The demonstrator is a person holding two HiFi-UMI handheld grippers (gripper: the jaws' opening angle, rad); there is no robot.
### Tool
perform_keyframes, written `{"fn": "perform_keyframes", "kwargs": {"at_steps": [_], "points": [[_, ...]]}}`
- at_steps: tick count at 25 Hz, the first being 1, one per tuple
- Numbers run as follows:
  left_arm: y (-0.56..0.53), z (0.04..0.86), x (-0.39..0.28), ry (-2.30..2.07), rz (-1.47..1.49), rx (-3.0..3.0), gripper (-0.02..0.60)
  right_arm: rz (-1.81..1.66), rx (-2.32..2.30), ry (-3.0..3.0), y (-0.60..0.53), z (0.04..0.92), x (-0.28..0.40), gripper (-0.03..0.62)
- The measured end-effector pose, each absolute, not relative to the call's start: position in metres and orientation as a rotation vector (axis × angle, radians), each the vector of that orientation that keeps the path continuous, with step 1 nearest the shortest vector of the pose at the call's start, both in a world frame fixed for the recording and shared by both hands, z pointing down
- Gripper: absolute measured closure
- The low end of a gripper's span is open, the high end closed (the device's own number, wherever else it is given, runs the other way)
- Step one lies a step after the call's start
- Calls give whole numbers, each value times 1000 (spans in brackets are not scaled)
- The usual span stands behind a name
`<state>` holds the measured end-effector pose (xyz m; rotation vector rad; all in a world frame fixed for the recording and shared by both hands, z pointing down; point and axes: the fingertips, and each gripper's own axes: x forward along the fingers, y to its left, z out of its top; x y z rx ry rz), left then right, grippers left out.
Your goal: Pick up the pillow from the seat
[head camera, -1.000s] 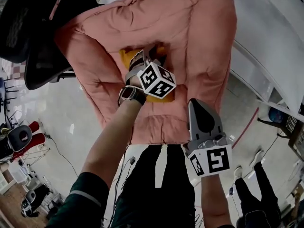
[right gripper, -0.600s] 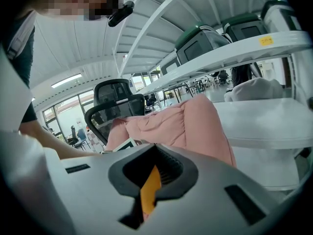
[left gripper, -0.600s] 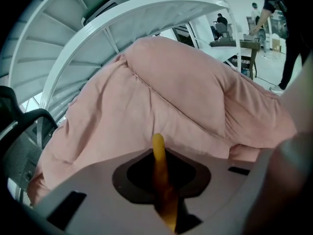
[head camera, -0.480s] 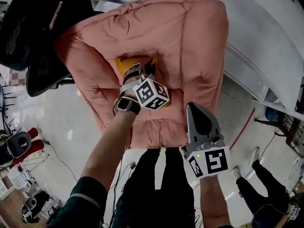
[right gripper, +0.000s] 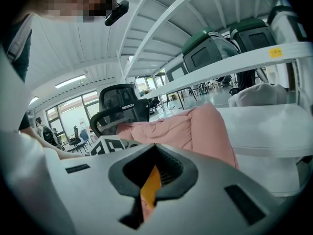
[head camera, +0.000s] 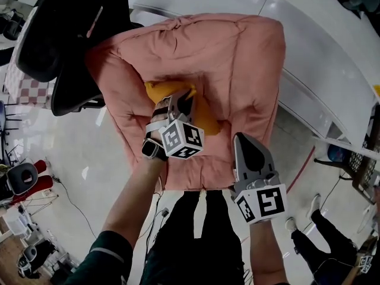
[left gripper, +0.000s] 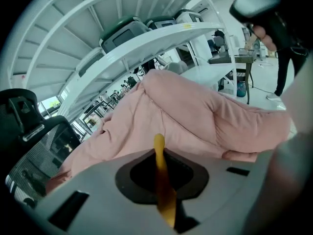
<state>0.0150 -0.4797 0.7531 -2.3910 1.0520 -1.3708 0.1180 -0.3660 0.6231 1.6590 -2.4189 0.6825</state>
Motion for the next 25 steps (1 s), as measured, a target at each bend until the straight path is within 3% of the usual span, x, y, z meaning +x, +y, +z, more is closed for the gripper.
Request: {"fn": "perform_keyframes", "kwargs": {"at_steps": [14, 25], "points": [[-450, 554, -21, 1279, -1098, -2559, 549, 466, 1613, -2537, -379, 498, 90, 591], [-425, 455, -50, 1414, -995, -2542, 549, 325, 1624, -2588, -376, 419, 82, 591]]}}
